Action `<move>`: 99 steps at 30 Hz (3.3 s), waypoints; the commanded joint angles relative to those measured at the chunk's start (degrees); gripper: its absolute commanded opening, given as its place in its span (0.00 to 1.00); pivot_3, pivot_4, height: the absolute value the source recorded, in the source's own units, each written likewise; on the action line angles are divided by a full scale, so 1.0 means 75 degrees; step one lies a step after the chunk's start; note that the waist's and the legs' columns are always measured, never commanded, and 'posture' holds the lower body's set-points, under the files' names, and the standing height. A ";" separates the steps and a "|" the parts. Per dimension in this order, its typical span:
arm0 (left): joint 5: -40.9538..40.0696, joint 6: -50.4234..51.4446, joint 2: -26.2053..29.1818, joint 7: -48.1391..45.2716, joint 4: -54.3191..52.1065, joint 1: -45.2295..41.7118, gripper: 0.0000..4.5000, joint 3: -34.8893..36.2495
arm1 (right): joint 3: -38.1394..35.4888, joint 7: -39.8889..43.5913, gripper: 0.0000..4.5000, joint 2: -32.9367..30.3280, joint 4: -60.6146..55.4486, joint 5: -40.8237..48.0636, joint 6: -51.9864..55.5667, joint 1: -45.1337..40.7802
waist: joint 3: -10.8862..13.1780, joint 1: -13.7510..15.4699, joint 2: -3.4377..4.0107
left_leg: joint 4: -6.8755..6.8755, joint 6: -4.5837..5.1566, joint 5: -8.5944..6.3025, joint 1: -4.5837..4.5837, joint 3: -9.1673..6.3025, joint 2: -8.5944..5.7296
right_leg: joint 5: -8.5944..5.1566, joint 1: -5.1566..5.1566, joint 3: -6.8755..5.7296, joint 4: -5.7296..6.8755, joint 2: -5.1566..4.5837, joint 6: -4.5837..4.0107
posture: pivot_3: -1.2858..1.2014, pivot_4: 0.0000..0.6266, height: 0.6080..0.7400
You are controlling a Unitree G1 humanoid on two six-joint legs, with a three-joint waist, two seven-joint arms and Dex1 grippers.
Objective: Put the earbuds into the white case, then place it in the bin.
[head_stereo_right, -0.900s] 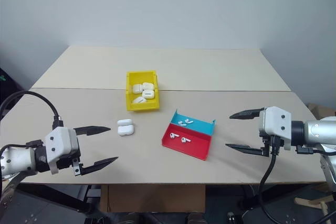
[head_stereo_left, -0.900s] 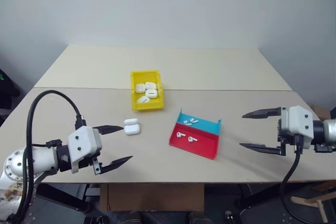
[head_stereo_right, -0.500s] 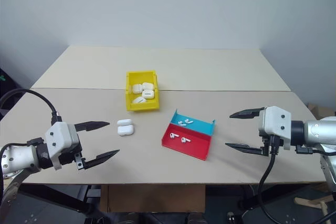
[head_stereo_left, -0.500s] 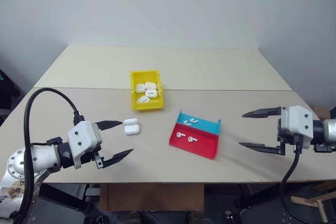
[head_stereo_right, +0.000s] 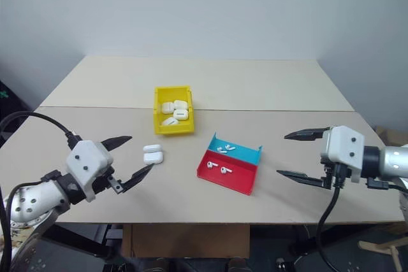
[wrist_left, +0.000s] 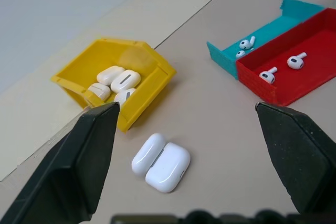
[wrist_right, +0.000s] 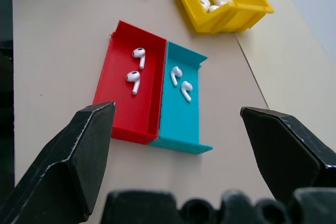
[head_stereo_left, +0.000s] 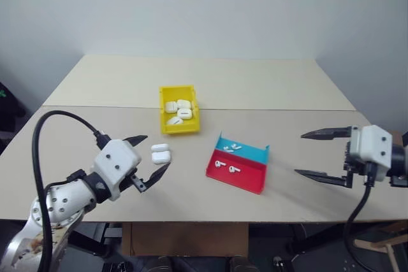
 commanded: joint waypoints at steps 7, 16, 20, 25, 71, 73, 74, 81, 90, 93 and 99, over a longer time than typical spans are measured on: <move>0.0695 0.6585 -0.3750 0.3691 0.0551 -0.3987 1.00 -0.1181 | -0.0854 -0.0318 0.99 0.0070 -0.0705 0.0146 0.0368 0.0661 | -0.0005 0.0025 -0.0028 | 0.0047 0.0012 0.0012 0.0008 -0.0076 -0.0043 | 0.0003 0.0071 -0.0001 -0.0022 -0.0001 0.0083 | 0.52 0.24 1.00; 0.1876 0.6585 -0.7588 0.7046 0.1481 -0.5155 1.00 -0.0496 | -0.0709 -0.0373 0.99 0.0022 -0.0592 0.0055 0.0335 0.0558 | 0.0002 -0.0126 -0.0038 | 0.0010 0.0023 0.0003 0.0029 -0.0158 -0.0083 | 0.0014 0.0096 0.0001 -0.0040 0.0003 0.0052 | 0.52 0.24 1.00; 0.2527 0.6585 -0.8497 0.8043 0.1510 -0.5556 1.00 -0.0182 | -0.0581 -0.0393 0.99 0.0127 -0.0554 -0.0034 0.0239 0.0623 | 0.0003 -0.0062 -0.0040 | 0.0004 0.0023 0.0003 0.0017 -0.0254 -0.0137 | 0.0013 0.0096 -0.0015 -0.0042 0.0007 0.0049 | 0.52 0.24 1.00; 0.2115 0.6585 -0.8704 0.8283 0.1702 -0.5767 1.00 0.0013 | -0.0369 -0.0485 0.99 0.0240 -0.0492 -0.0152 0.0176 0.0517 | 0.0005 0.0011 -0.0043 | 0.0007 0.0023 0.0003 0.0004 -0.0270 -0.0168 | 0.0013 0.0102 -0.0020 -0.0049 -0.0012 0.0050 | 0.52 0.24 1.00; -1.2345 0.1586 -0.2042 1.6053 0.4666 -0.6520 1.00 -0.3369 | -0.0594 -0.0941 0.99 0.0483 -0.0858 -0.0401 0.0253 0.1156 | -0.0002 0.0237 -0.0003 | 0.0005 -0.0022 -0.0006 0.0010 -0.0388 -0.0251 | -0.0022 0.0124 -0.0006 -0.0056 -0.0020 0.0002 | 0.52 0.24 1.00; -1.2345 0.1396 -0.2020 1.6053 0.4675 -0.6310 1.00 -0.3332 | -0.0613 -0.0972 0.99 0.0484 -0.0861 -0.0489 0.0203 0.1193 | -0.0002 0.0231 -0.0003 | 0.0004 -0.0022 -0.0006 0.0012 -0.0387 -0.0251 | -0.0022 0.0125 -0.0005 -0.0055 -0.0020 0.0002 | 0.52 0.24 1.00; -1.2345 0.1370 -0.2002 1.6053 0.4659 -0.6252 1.00 -0.3337 | -0.0627 -0.0958 0.99 0.0477 -0.0855 -0.0489 0.0200 0.1204 | -0.0002 0.0231 -0.0003 | 0.0005 -0.0022 -0.0006 0.0013 -0.0387 -0.0251 | -0.0022 0.0125 -0.0005 -0.0053 -0.0020 0.0002 | 0.52 0.24 1.00; -1.2345 0.1724 -0.1587 1.6053 0.4921 -0.6208 1.00 -0.3507 | -0.0706 -0.1012 0.99 0.0516 -0.0983 -0.0436 0.0291 0.1310 | -0.0001 0.0253 -0.0003 | 0.0007 -0.0023 -0.0004 0.0013 -0.0389 -0.0251 | -0.0023 0.0126 -0.0006 -0.0054 -0.0020 0.0001 | 0.52 0.24 1.00; -1.2345 0.2266 -0.1528 1.5847 0.5712 -0.6014 1.00 -0.3182 | -0.0807 -0.1152 0.99 0.0565 -0.1128 -0.0414 0.0322 0.1557 | 0.0000 0.0255 -0.0005 | 0.0006 -0.0023 -0.0004 0.0012 -0.0388 -0.0251 | -0.0023 0.0125 -0.0007 -0.0055 -0.0020 0.0001 | 0.52 0.24 1.00; -1.2345 0.2428 -0.1352 1.5770 0.6008 -0.6147 1.00 -0.3203 | -0.0833 -0.1175 0.99 0.0566 -0.1182 -0.0394 0.0345 0.1614 | 0.0000 0.0245 -0.0005 | 0.0006 -0.0023 -0.0004 0.0013 -0.0389 -0.0251 | -0.0023 0.0124 -0.0006 -0.0054 -0.0020 0.0001 | 0.52 0.24 1.00; -1.2345 0.2630 -0.1185 1.5474 0.6349 -0.6270 1.00 -0.3271 | -0.0863 -0.1196 0.99 0.0551 -0.1235 -0.0375 0.0389 0.1657 | 0.0000 0.0251 -0.0006 | 0.0005 -0.0023 -0.0004 0.0009 -0.0388 -0.0251 | -0.0024 0.0122 -0.0007 -0.0056 -0.0021 0.0002 | 0.52 0.24 1.00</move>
